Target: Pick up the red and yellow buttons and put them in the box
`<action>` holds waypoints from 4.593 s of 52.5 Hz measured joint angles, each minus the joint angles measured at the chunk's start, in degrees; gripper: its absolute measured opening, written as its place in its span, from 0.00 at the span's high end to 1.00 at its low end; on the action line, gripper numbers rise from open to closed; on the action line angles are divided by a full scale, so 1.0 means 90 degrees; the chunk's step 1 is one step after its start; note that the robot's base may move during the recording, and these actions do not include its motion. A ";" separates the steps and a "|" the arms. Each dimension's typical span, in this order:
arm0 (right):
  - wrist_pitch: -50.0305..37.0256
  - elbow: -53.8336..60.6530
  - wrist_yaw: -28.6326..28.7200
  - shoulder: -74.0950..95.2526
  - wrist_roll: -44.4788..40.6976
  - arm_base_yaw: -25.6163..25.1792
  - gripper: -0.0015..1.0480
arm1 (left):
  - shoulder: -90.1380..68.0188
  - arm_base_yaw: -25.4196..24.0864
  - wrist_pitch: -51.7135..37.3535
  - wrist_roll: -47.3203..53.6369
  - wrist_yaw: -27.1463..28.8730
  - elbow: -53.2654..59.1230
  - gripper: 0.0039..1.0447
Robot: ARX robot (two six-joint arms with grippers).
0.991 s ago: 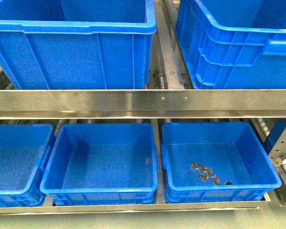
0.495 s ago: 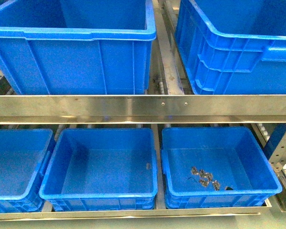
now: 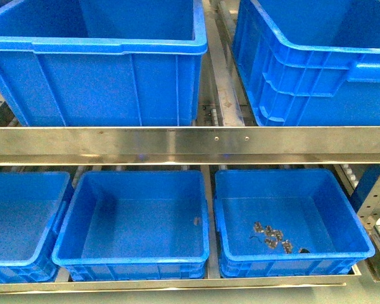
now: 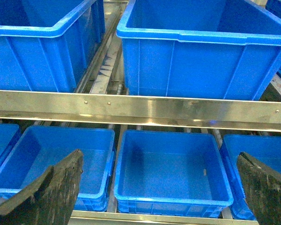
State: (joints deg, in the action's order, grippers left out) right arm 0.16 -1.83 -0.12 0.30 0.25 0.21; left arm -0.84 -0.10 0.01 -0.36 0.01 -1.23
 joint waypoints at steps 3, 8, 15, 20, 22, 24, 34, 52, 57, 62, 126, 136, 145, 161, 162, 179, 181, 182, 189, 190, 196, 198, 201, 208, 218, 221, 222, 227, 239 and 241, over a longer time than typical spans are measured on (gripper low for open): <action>0.0000 0.0000 0.0000 0.0000 0.0000 0.0000 0.42 | 0.0000 0.0000 0.0000 0.0000 0.0000 0.0000 0.08; 0.0000 0.0000 0.0000 0.0000 0.0000 0.0000 0.27 | 0.0000 0.0000 0.0000 0.0000 0.0000 0.0000 0.08; 0.0000 0.0000 0.0000 0.0000 0.0002 0.0000 0.06 | 0.0000 0.0000 0.0000 0.0000 0.0000 0.0000 0.08; 0.0000 0.0000 0.0000 0.0000 0.0000 0.0000 0.07 | 0.0000 0.0000 0.0000 0.0000 0.0000 0.0000 0.08; 0.0000 0.0000 0.0000 0.0000 0.0000 0.0000 0.07 | 0.0000 0.0000 0.0000 0.0000 0.0000 0.0000 0.08; 0.0000 0.0000 0.0000 0.0000 0.0000 0.0000 0.07 | 0.0000 0.0000 0.0000 -0.0002 0.0000 0.0000 0.08; 0.0000 0.0000 -0.0002 0.0000 0.0000 0.0000 0.07 | 0.0000 0.0000 0.0000 0.0000 -0.0005 0.0000 0.08; 0.0000 0.0002 -0.0005 -0.0005 0.0000 0.0000 0.07 | 0.0000 0.0000 0.0000 0.0000 -0.0007 0.0000 0.08; 0.0000 0.0002 -0.0005 -0.0005 0.0000 0.0000 0.07 | 0.0000 0.0000 0.0000 0.0000 -0.0002 0.0000 0.08; 0.0000 0.0002 -0.0002 -0.0007 0.0002 0.0000 0.07 | 0.0000 0.0000 0.0000 0.0000 -0.0002 0.0000 0.08; -0.0005 0.0007 0.0017 -0.0015 -0.0002 -0.0015 0.07 | 0.0000 0.0005 0.0000 0.0000 0.0002 0.0000 0.08; -0.0005 0.0007 0.0015 -0.0015 -0.0005 -0.0015 0.07 | 0.0000 0.0005 0.0000 0.0000 0.0002 0.0000 0.08; -0.0005 0.0007 0.0015 -0.0015 -0.0002 -0.0015 0.07 | 0.0000 0.0005 0.0000 0.0000 0.0002 0.0000 0.08; -0.0005 0.0007 0.0015 -0.0005 -0.0005 -0.0015 0.07 | 0.0000 0.0005 0.0000 0.0002 0.0002 0.0000 0.08; -0.0005 0.0010 0.0015 0.0002 -0.0005 -0.0015 0.07 | 0.0000 0.0005 0.0000 0.0002 0.0000 0.0000 0.08; -0.0005 0.0010 0.0015 -0.0012 -0.0002 -0.0015 0.07 | 0.0000 0.0005 0.0000 0.0002 0.0002 0.0000 0.08; -0.0005 0.0010 0.0015 -0.0010 -0.0005 -0.0015 0.07 | 0.0000 0.0005 0.0000 0.0002 0.0000 0.0000 0.08; -0.0005 0.0010 0.0012 -0.0012 -0.0002 -0.0015 0.07 | 0.0000 0.0005 -0.0002 0.0002 -0.0002 0.0000 0.08; -0.0002 0.0010 -0.0005 -0.0017 -0.0002 -0.0015 0.07 | 0.0000 0.0005 -0.0002 0.0002 0.0000 0.0000 0.08; -0.0005 0.0010 -0.0002 -0.0017 -0.0002 -0.0015 0.07 | 0.0000 0.0002 -0.0002 0.0002 0.0005 0.0000 0.08; -0.0002 0.0010 0.0022 -0.0017 -0.0005 -0.0015 0.07 | 0.0000 0.0005 -0.0002 0.0002 0.0007 0.0000 0.08; -0.0002 0.0010 0.0019 -0.0017 -0.0002 -0.0015 0.07 | 0.0000 0.0005 0.0000 0.0002 0.0005 0.0000 0.08; -0.0005 0.0010 0.0019 -0.0022 -0.0005 -0.0015 0.07 | -0.0024 -0.0012 0.0036 -0.0041 -0.0085 -0.0007 0.08; -0.0002 0.0010 -0.0002 -0.0019 -0.0005 -0.0015 0.07 | -0.1039 -0.0590 0.1569 -0.0736 -0.1651 -0.0823 0.08; -0.0002 0.0010 -0.0002 -0.0019 -0.0005 -0.0015 0.07 | -0.3432 -0.0670 0.0614 -0.1212 -0.1161 -0.3325 0.08; -0.0002 0.0010 -0.0002 -0.0019 -0.0005 -0.0015 0.07 | -0.3927 -0.0636 0.0593 -0.1146 -0.0942 -0.4024 0.08; -0.0002 0.0010 -0.0002 -0.0019 -0.0005 -0.0015 0.07 | -0.4019 -0.0629 0.0600 -0.1137 -0.0913 -0.4158 0.08; -0.0005 0.0010 -0.0002 -0.0019 -0.0005 -0.0015 0.07 | -0.4770 -0.0576 0.0726 -0.0950 -0.0622 -0.5212 0.08; -0.0005 0.0010 -0.0002 -0.0019 -0.0005 -0.0015 0.07 | -0.6637 -0.0549 0.1285 -0.0656 0.0032 -0.6975 0.08; -0.0002 0.0010 -0.0002 -0.0019 -0.0005 -0.0015 0.07 | -0.6926 -0.0546 0.1423 -0.0658 0.0194 -0.7179 0.08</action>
State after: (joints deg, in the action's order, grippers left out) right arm 0.14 -1.74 -0.14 0.12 0.21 0.08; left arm -63.18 -5.02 12.82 -6.28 1.76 -65.84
